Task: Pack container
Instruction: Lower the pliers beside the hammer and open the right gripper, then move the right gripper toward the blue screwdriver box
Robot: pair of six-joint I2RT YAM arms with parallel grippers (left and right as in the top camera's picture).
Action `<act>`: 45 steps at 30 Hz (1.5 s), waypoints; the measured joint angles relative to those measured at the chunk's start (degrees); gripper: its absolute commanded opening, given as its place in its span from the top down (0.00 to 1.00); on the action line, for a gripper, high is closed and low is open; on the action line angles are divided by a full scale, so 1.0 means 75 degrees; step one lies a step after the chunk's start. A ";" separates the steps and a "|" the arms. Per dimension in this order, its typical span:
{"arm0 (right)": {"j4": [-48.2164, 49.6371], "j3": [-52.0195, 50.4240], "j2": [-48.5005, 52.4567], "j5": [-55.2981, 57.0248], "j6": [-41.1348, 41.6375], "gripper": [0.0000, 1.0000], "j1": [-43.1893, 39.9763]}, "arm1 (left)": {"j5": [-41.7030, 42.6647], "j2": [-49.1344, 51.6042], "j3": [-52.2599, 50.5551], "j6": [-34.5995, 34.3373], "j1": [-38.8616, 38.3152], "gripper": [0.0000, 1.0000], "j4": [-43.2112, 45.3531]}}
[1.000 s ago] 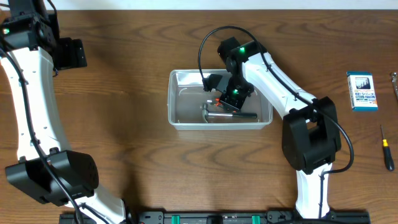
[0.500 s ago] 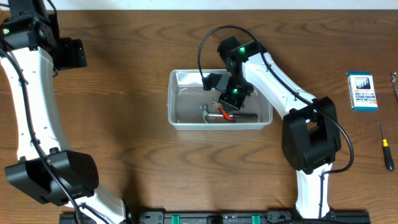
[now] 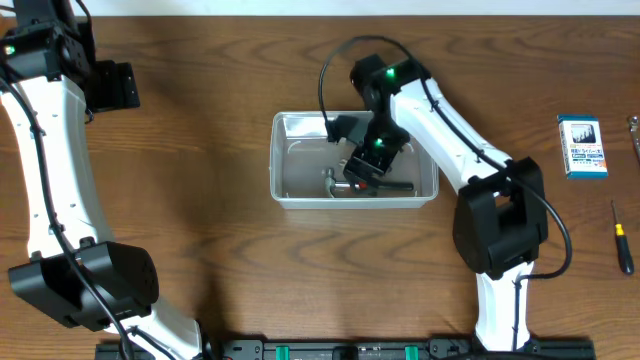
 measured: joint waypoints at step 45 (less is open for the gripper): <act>-0.1440 0.3657 -0.2008 0.2256 0.3142 0.04 -0.6816 | -0.0003 0.0000 0.0000 0.0000 0.0000 0.02 0.0003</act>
